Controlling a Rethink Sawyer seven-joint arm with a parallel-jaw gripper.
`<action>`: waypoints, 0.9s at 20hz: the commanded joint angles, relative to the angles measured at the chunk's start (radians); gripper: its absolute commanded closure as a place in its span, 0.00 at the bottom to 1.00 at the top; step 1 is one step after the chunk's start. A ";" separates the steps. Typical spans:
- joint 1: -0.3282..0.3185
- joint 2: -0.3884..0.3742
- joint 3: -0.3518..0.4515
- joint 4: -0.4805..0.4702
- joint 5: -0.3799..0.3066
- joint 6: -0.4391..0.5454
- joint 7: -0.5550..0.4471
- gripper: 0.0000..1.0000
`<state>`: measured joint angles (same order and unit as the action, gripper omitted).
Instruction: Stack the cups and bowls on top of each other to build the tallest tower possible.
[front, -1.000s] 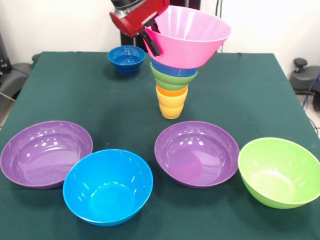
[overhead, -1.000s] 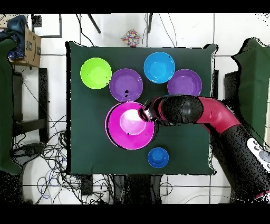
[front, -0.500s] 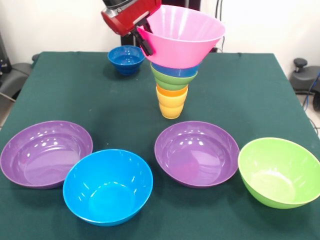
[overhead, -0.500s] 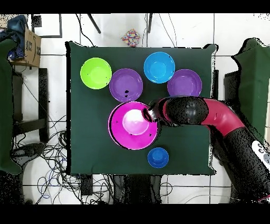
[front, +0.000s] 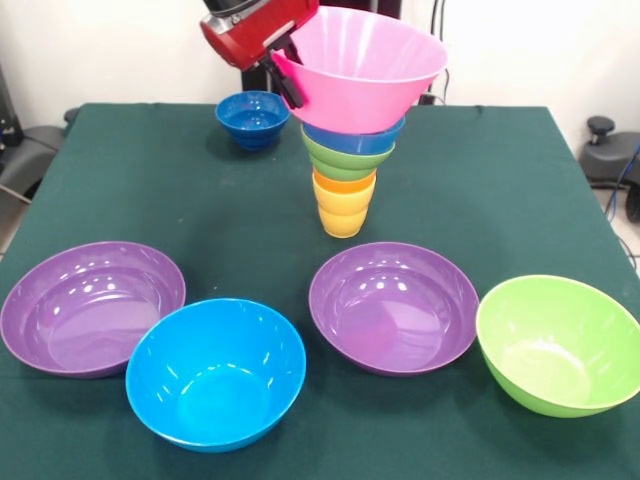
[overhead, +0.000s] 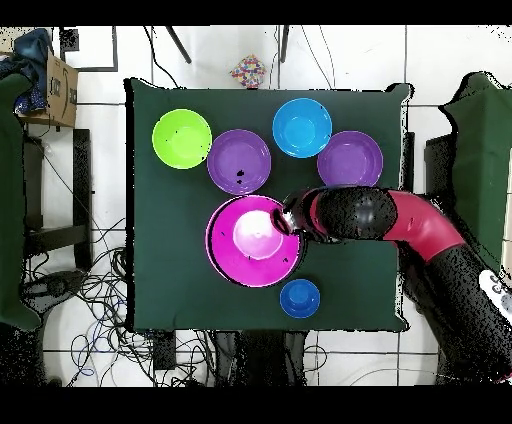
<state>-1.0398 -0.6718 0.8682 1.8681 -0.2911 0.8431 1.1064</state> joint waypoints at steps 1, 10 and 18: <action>0.025 -0.002 -0.020 0.070 -0.036 0.009 0.015 1.00; 0.032 -0.013 -0.019 0.092 -0.032 -0.013 0.036 1.00; 0.044 0.004 -0.017 0.073 -0.028 -0.007 0.032 1.00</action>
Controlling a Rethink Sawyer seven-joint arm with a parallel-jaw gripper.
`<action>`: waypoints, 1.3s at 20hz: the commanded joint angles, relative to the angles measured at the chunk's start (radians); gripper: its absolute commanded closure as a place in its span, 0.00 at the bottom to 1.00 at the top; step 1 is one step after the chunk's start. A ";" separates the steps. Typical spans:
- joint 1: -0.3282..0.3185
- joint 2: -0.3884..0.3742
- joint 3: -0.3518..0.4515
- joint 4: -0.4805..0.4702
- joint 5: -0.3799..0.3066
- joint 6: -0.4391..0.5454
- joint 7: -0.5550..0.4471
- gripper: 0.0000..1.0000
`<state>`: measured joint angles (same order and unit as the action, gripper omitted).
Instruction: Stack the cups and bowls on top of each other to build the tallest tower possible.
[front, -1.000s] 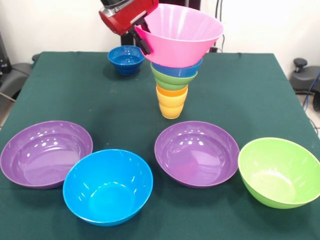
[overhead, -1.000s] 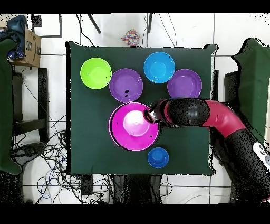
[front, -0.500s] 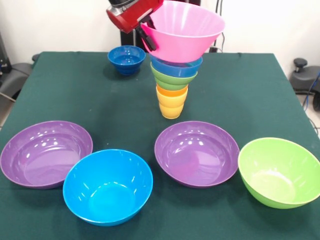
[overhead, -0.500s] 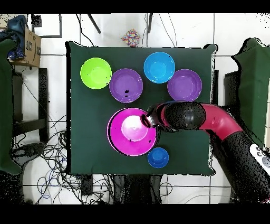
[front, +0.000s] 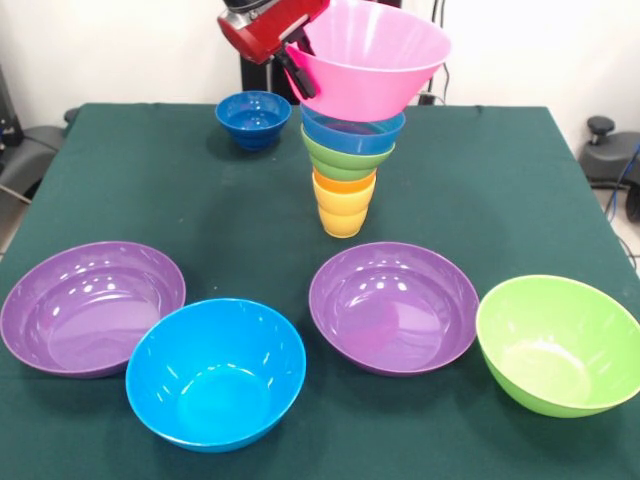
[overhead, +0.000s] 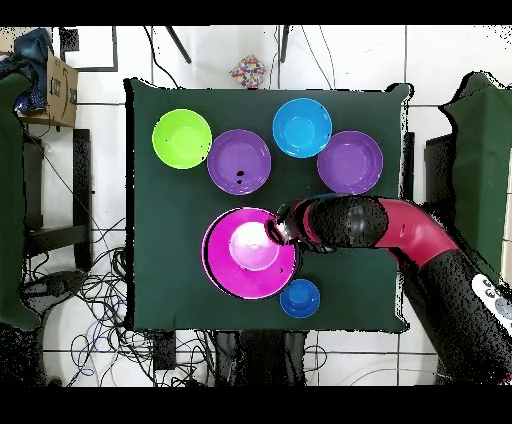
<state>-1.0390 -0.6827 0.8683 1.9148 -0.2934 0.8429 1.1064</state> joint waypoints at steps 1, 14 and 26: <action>0.044 0.015 -0.016 0.025 -0.025 -0.006 0.031 1.00; 0.036 0.016 -0.010 0.044 -0.024 -0.026 0.034 1.00; 0.031 0.014 -0.010 0.049 -0.027 -0.032 0.033 1.00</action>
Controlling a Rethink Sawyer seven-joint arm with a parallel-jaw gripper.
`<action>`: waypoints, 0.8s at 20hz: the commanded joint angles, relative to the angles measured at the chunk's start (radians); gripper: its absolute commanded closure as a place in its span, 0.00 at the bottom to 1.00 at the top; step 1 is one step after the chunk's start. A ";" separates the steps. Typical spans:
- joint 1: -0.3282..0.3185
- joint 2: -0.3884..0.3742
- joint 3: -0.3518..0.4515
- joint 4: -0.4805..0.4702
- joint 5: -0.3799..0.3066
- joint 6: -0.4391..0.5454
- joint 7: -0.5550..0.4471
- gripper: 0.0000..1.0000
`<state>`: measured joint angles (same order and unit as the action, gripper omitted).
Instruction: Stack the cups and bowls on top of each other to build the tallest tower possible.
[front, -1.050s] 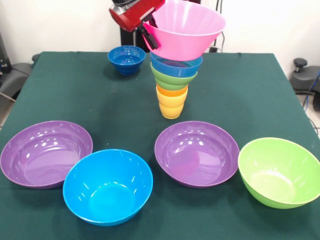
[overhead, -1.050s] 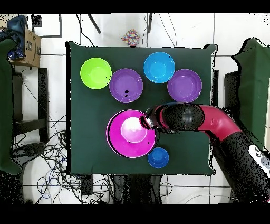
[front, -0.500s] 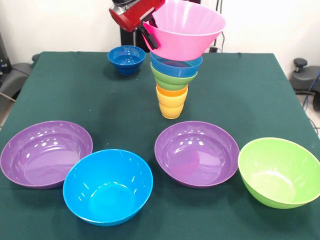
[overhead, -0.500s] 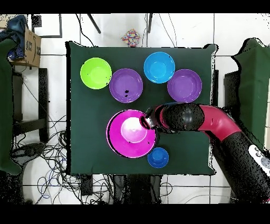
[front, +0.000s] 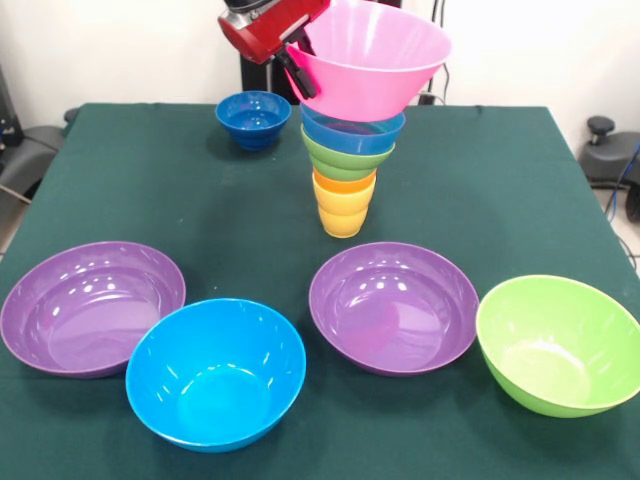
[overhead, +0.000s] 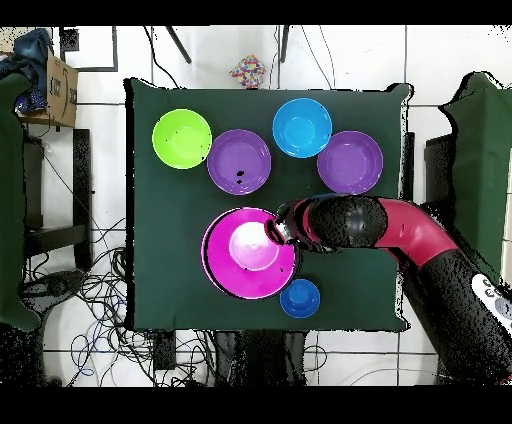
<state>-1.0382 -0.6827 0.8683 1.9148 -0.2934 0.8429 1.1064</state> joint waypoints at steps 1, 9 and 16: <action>0.031 0.014 -0.010 0.049 -0.027 -0.031 0.033 1.00; 0.036 0.009 -0.013 0.053 -0.032 -0.047 0.045 1.00; 0.046 0.004 -0.012 0.060 -0.030 -0.058 0.059 1.00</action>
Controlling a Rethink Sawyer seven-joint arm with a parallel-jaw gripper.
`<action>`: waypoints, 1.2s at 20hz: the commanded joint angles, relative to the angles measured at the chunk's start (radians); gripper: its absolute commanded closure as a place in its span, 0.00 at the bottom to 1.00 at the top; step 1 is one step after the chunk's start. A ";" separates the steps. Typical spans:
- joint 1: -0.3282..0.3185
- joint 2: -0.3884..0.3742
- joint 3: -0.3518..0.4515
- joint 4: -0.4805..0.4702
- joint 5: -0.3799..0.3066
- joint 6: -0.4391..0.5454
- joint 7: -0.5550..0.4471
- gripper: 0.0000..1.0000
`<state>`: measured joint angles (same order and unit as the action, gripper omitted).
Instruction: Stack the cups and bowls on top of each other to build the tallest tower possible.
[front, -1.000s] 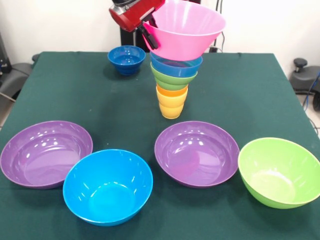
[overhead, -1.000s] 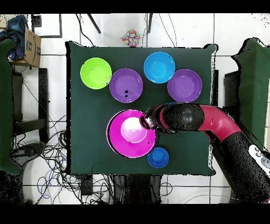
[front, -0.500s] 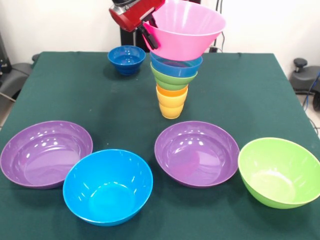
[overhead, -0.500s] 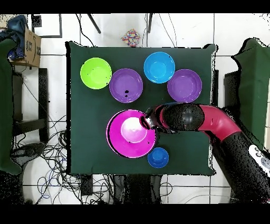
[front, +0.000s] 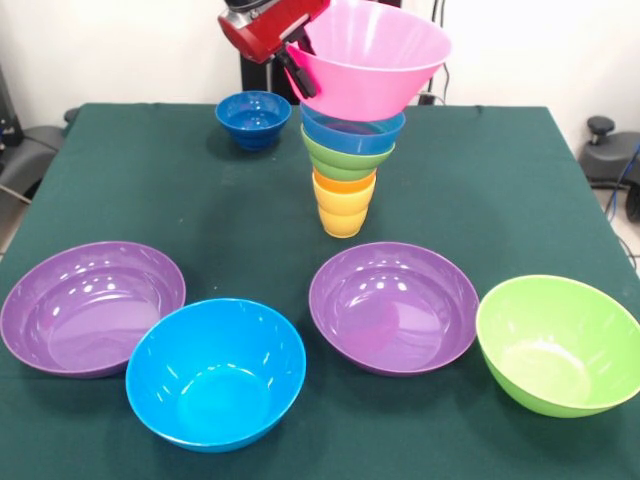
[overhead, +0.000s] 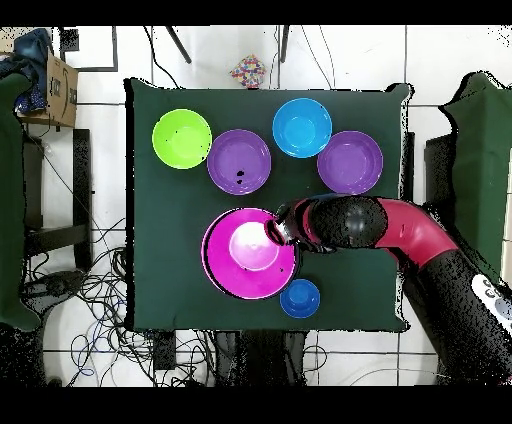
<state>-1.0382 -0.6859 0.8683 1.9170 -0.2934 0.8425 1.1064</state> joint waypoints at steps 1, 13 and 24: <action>0.046 0.007 -0.012 0.057 -0.029 -0.056 0.059 1.00; 0.043 0.009 -0.008 0.059 -0.021 -0.048 0.053 0.00; 0.041 0.008 -0.006 0.064 -0.019 -0.061 0.057 0.00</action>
<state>-1.0382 -0.6938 0.8691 1.9480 -0.2930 0.8400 1.1064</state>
